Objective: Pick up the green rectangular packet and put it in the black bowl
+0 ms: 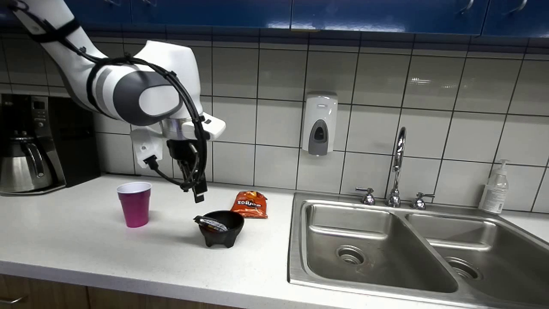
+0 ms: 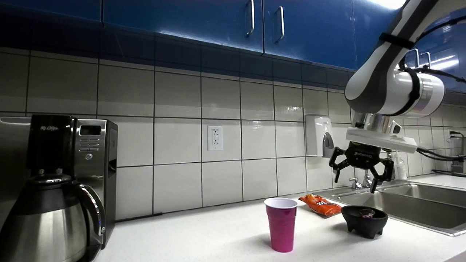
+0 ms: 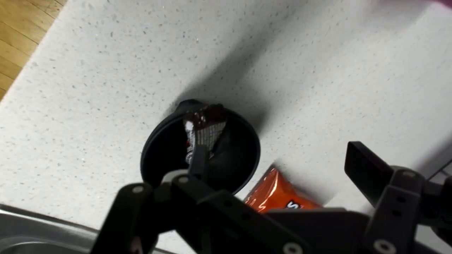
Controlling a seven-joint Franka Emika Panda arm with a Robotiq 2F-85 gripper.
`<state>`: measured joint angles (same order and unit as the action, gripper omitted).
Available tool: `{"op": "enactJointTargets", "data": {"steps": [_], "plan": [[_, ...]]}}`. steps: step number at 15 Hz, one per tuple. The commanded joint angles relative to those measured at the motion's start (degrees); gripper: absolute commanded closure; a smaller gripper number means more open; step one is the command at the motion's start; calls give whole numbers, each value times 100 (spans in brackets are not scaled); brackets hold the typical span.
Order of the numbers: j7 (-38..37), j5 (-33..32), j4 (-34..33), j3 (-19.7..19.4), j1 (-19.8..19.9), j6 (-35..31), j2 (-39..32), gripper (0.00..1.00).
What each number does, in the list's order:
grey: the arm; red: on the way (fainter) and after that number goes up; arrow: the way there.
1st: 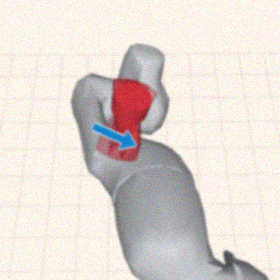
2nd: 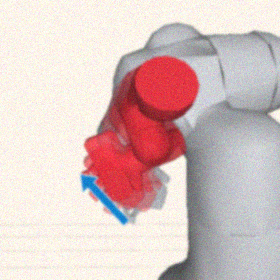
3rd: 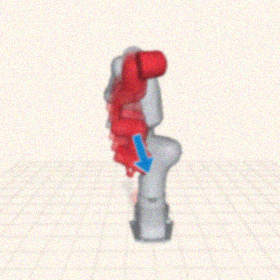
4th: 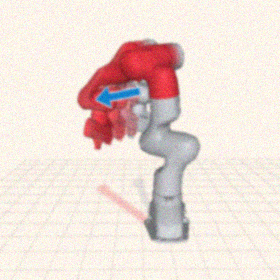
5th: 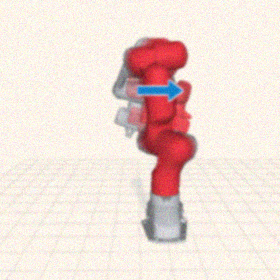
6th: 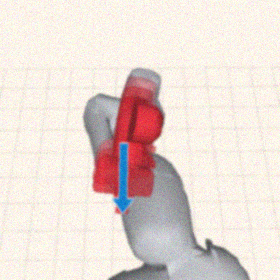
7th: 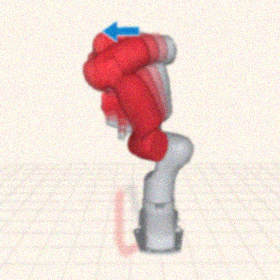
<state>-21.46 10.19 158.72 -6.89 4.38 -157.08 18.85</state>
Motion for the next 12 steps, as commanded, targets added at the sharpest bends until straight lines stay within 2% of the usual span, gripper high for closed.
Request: {"op": "enactJointTargets", "data": {"steps": [1,10,11,12], "plan": [[1075,392,10,-89,-363,760,598,0],[2750,292,83,-88,-748,2265,1442,0],[2414,299,-8,32,-611,1916,1066,0],[2531,297,-8,27,-633,2034,1124,0]]}}
